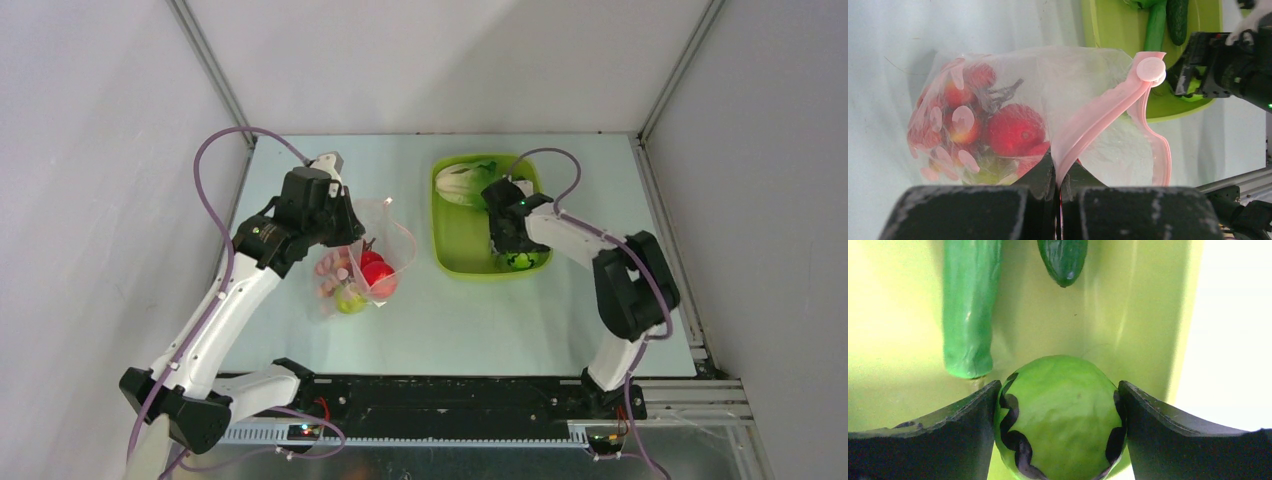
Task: Place the food in the zip-top bag and seal the zipper
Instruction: Pick up the fake fruit from the bin, then place the fake fruit in the zipper food storage bag.
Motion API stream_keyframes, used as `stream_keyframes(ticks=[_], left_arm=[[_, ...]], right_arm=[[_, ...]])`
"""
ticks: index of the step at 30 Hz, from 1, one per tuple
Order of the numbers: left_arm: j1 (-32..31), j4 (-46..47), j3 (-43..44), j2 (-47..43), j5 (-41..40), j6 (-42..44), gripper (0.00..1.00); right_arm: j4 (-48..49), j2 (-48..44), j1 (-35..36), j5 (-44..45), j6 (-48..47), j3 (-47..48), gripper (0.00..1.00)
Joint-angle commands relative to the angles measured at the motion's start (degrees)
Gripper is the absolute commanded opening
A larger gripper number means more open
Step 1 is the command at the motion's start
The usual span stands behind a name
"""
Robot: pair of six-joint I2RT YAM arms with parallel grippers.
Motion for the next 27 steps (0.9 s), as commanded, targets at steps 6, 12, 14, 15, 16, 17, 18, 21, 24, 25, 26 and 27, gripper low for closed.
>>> stream_keyframes(ticks=[6,12,14,15,16,17,18,21,24,25,26,27], left_arm=[[0.1,1.5,0.2,-1.0,0.2,0.8,0.04],[0.0,1.7,0.1,-0.9,0.7,0.7,0.04],[0.0,1.7,0.0,-0.9,0.8,0.6,0.04],[0.0,1.8,0.0,-0.9,0.8,0.6,0.04],[0.0,1.7,0.0,-0.8,0.9,0.6,0.04],[0.0,1.9,0.0,-0.9,0.9,0.6,0.04],[0.0,1.9,-0.1,-0.9,0.9,0.6,0.04],[0.0,2.1,-0.2,-0.9,2.5,0.5,0.04],[0.0,2.2,-0.2,-0.9,2.7,0.6,0.04],[0.0,2.3,-0.2,-0.9,2.8,0.6,0.04],[0.0,2.3,-0.3,-0.8,2.8,0.6,0.04],[0.0,2.3,-0.3,-0.9,2.5,0.6,0.04]], right_arm=[[7.1,-24.0,1.1,-3.4,-0.7,-2.5,0.57],[20.7,-35.3,6.5,-27.8,-7.9,-5.4,0.58],[25.0,-36.7,10.2,-34.6,-10.6,-5.5,0.58],[27.7,-37.1,11.2,-36.0,-12.4,-5.5,0.58],[29.1,-37.1,13.9,-37.8,-13.1,-5.5,0.58],[32.4,-37.1,15.2,-38.2,-14.4,-5.5,0.58],[34.1,-37.0,17.5,-39.2,-14.9,-5.5,0.58],[44.3,-34.7,20.3,-42.2,-14.8,-5.5,0.59],[49.8,-30.2,22.0,-43.1,-13.2,-4.6,0.6],[50.0,-29.2,22.1,-43.0,-13.1,-4.0,0.61],[48.8,-27.1,22.5,-42.8,-12.7,-2.5,0.62],[48.0,-26.1,22.6,-42.8,-12.7,-0.8,0.62]])
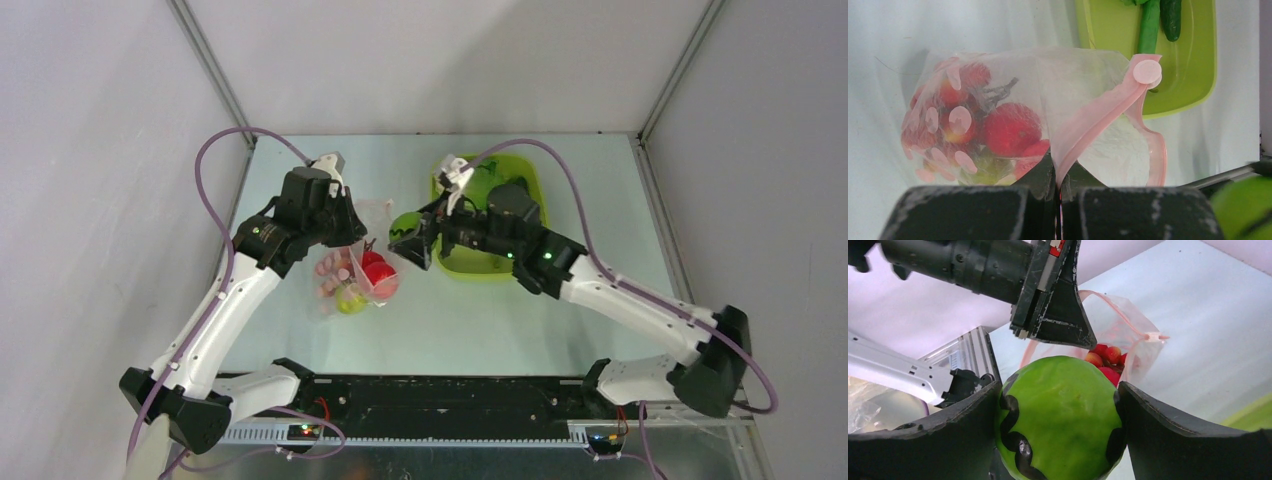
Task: Place the food in the zip-top bag and seal the zipper
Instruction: Place the fake fruit in the zipper food storage bag.
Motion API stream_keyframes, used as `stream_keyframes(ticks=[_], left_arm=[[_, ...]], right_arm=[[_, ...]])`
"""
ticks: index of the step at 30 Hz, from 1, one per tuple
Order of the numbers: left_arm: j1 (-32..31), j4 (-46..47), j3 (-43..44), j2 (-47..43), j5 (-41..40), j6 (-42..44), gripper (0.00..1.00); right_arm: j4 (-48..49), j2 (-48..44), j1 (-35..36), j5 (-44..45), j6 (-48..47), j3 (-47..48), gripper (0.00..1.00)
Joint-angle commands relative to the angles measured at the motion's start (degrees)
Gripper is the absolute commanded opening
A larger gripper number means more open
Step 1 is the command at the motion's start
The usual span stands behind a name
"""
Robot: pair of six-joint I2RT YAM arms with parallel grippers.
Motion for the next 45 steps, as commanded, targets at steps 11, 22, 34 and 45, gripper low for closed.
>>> stream_keyframes(ticks=[11,22,34,45], left_arm=[[0.0,2.2,-0.3,-1.0,1.5,0.6,0.04],[0.0,2.2,-0.2,-1.9,1.4,0.6,0.05],[0.3,2.0,-0.1,-2.5,0.7,0.5,0.05],[0.6,2.1,-0.2,-2.5,0.8,0.3,0.05]], right_arm=[[-0.9,15.9,3.8,11.9,-1.9,11.4,0.71],[-17.5,25.6,9.0,29.5,-6.4,25.6,0.99],[-18.6,20.1,9.8,30.8,-4.9,24.6,0.99],[-20.0,9.7,7.5,35.3,6.1,14.0,0.97]])
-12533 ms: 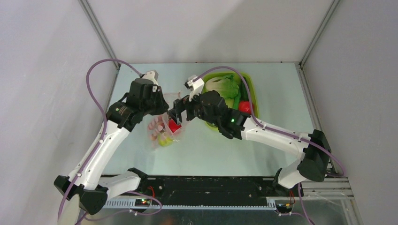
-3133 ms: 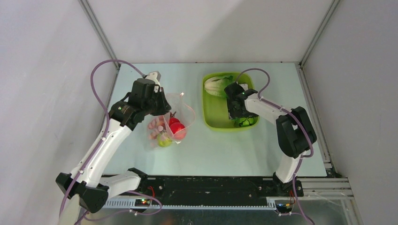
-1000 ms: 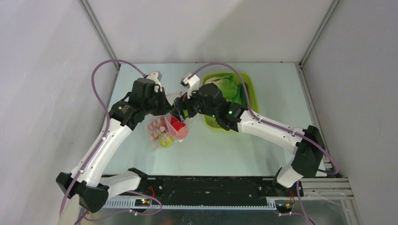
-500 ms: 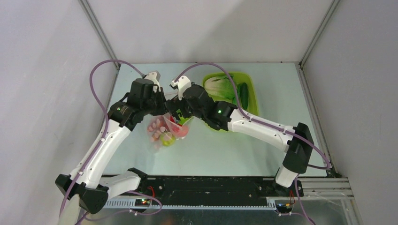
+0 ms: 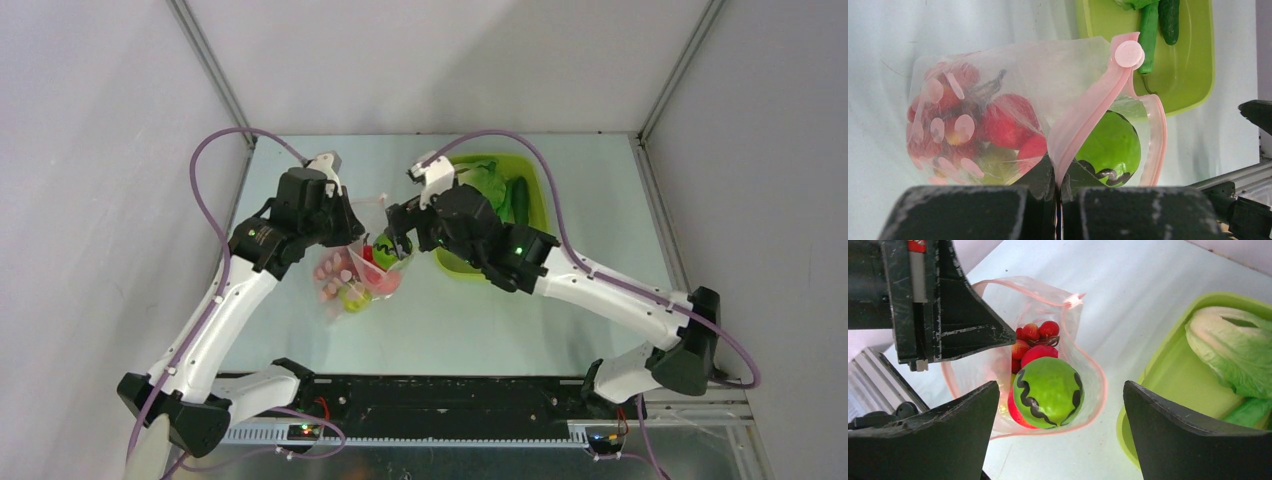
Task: Place the food in the zip-top bag and seal the zipper
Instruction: Place the fake fruit in the zipper food storage bag, then adjust the zipper food storage bag at the center of the board.
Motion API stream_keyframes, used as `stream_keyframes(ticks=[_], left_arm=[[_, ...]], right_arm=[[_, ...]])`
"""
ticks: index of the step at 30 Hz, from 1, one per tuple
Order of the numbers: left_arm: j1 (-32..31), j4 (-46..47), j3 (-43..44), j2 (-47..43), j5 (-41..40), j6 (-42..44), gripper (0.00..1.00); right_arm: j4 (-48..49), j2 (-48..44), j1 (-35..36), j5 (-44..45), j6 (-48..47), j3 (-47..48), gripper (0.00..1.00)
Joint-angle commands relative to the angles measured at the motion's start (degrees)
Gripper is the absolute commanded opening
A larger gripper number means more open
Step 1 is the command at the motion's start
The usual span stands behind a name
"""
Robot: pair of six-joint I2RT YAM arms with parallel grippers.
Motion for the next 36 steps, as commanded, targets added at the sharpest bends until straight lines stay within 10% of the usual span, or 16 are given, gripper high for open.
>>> stream_keyframes(ticks=[1,16,28,36], left_arm=[[0.1,1.9,-0.2,-1.5,0.7,-0.1,0.05],[0.1,2.0,-0.3,-1.6,0.6,-0.2,0.05],[0.1,2.0,-0.2,-2.2,0.4,-0.1,0.05],[0.2,1.6,0.3,-2.6,0.5,0.2,0.07]], right_arm=[[-2.6,-2.1,-2.6,0.9,8.8,-2.2,0.95],[-5.9,3.9,-7.0,-9.1,19.9,-3.5,0.66],[-1.1,4.0,-5.7,-10.7,20.2,-3.6,0.07],[7.6,-1.0,-5.5,-18.2,18.0,-3.1,0.0]])
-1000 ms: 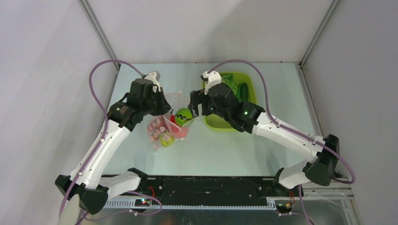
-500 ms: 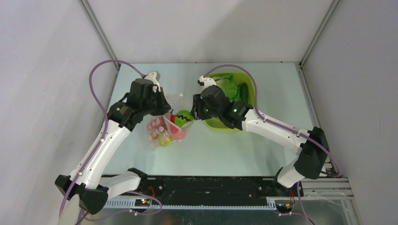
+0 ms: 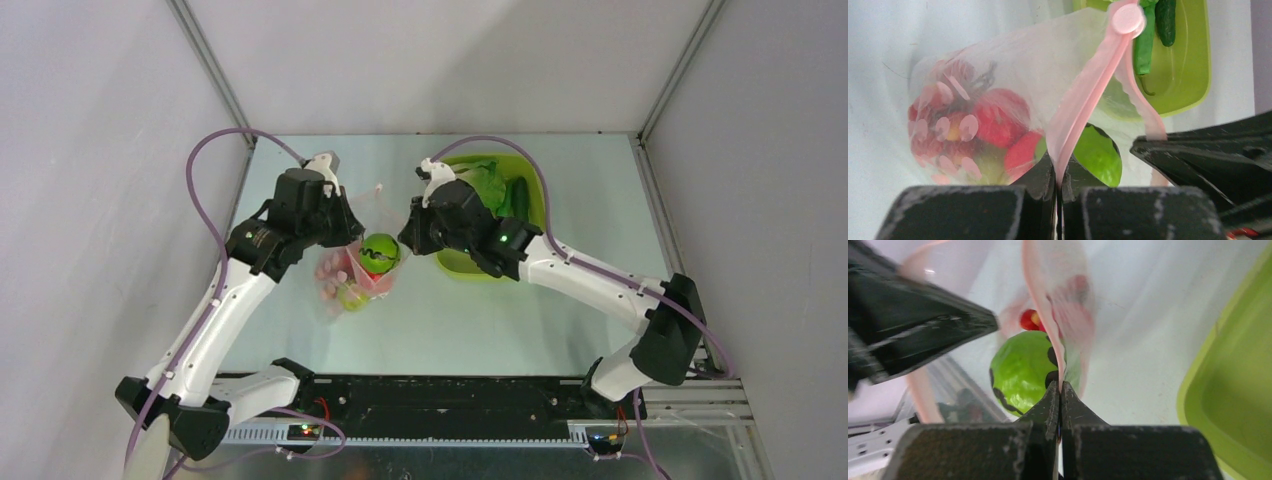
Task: Place the food in the zip-top bag and seal the zipper
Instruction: Adjust the zipper food storage bag at the center of the board.
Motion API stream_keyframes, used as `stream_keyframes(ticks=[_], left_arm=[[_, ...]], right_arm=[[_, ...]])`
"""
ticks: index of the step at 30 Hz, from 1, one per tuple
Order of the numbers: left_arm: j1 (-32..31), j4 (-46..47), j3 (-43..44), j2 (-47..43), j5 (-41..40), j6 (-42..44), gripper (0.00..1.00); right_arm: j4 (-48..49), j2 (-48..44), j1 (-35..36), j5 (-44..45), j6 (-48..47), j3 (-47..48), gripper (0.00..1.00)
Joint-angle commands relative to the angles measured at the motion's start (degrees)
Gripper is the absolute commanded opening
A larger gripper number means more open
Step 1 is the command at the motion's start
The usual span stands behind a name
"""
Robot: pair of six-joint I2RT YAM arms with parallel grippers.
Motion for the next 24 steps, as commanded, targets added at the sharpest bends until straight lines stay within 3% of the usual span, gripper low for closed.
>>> stream_keyframes(ticks=[1,10,16,24], left_arm=[[0.2,1.6,0.4,-1.9,0.5,0.2,0.07],[3.0,1.8,0.9,-6.2,-0.1,0.4,0.09],[6.2,2.4,0.9,-9.1,0.0,0.2,0.11],[6.8,3.7,0.2,-9.3,1.7,0.3,0.12]], right_arm=[[8.5,-5.7,0.7,-5.8,-2.2,1.7,0.0],[4.4,-7.7,2.4,-4.6,-8.0,8.8,0.0],[3.9,-11.4,2.6,1.1,-10.4,8.8,0.0],[9.3,-9.4,2.9,-8.9,-10.0,7.1,0.0]])
